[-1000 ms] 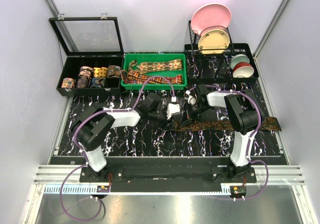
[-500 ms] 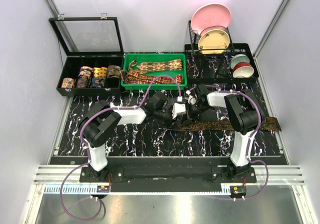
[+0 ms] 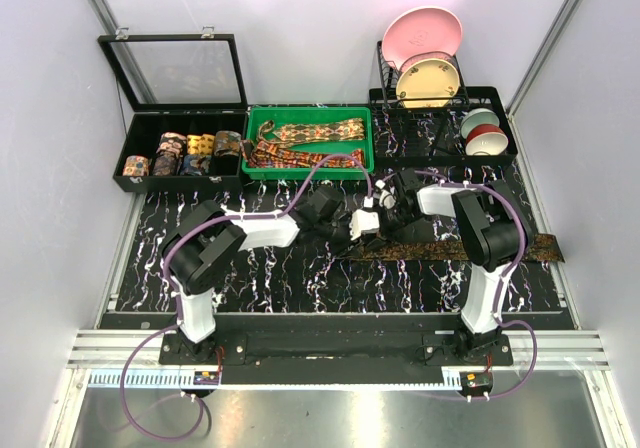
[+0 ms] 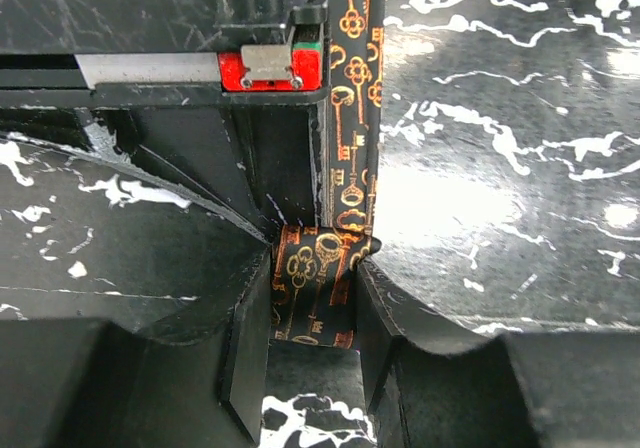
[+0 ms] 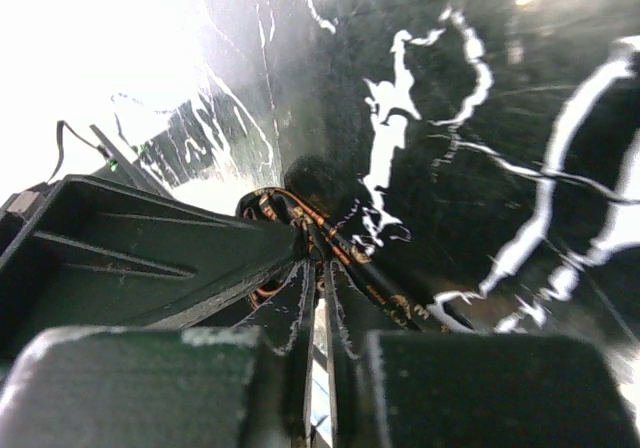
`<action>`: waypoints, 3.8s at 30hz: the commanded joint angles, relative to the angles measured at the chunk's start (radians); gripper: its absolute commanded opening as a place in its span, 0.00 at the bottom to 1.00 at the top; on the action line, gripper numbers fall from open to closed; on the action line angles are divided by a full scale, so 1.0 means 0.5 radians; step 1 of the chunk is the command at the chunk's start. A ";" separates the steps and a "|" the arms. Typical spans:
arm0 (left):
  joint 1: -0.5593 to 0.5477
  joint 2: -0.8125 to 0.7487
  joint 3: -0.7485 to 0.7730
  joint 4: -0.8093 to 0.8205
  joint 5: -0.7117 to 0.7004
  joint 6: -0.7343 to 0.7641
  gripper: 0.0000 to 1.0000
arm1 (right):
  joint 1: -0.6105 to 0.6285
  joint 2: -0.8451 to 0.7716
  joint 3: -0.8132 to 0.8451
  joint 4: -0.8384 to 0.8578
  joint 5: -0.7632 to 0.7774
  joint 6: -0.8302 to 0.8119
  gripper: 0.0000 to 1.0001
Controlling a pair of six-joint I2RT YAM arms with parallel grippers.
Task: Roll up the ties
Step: Roll the tie at the center of the board.
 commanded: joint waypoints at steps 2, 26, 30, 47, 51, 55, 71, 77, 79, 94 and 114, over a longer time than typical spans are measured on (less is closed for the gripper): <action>-0.049 0.225 -0.007 -0.323 -0.424 0.103 0.35 | -0.052 -0.213 0.031 -0.032 -0.093 0.034 0.18; -0.052 0.265 0.069 -0.489 -0.412 0.159 0.35 | -0.105 -0.274 -0.012 -0.113 -0.047 -0.174 0.34; -0.052 0.259 0.066 -0.498 -0.399 0.174 0.35 | -0.136 -0.311 0.028 -0.198 -0.050 -0.257 0.34; -0.049 0.231 0.057 -0.501 -0.372 0.192 0.36 | -0.105 -0.219 0.043 -0.150 -0.013 -0.236 0.37; -0.046 0.219 0.057 -0.511 -0.369 0.201 0.37 | -0.083 -0.170 0.071 -0.116 -0.029 -0.221 0.19; -0.033 0.207 0.063 -0.520 -0.344 0.198 0.40 | -0.087 -0.100 0.077 -0.186 0.032 -0.285 0.00; 0.151 -0.205 -0.173 -0.186 0.064 0.226 0.87 | -0.105 -0.017 0.077 -0.272 0.290 -0.310 0.00; 0.172 -0.165 -0.210 0.016 0.131 0.137 0.86 | -0.074 -0.010 0.056 -0.236 0.269 -0.310 0.00; 0.169 -0.116 -0.188 0.063 0.134 0.079 0.85 | -0.071 -0.017 0.050 -0.223 0.266 -0.310 0.00; -0.046 0.173 0.091 -0.244 -0.347 0.367 0.36 | -0.071 -0.115 0.031 -0.220 0.155 -0.288 0.00; 0.117 -0.171 -0.222 -0.076 0.012 0.181 0.72 | -0.056 0.072 0.151 -0.248 0.254 -0.199 0.00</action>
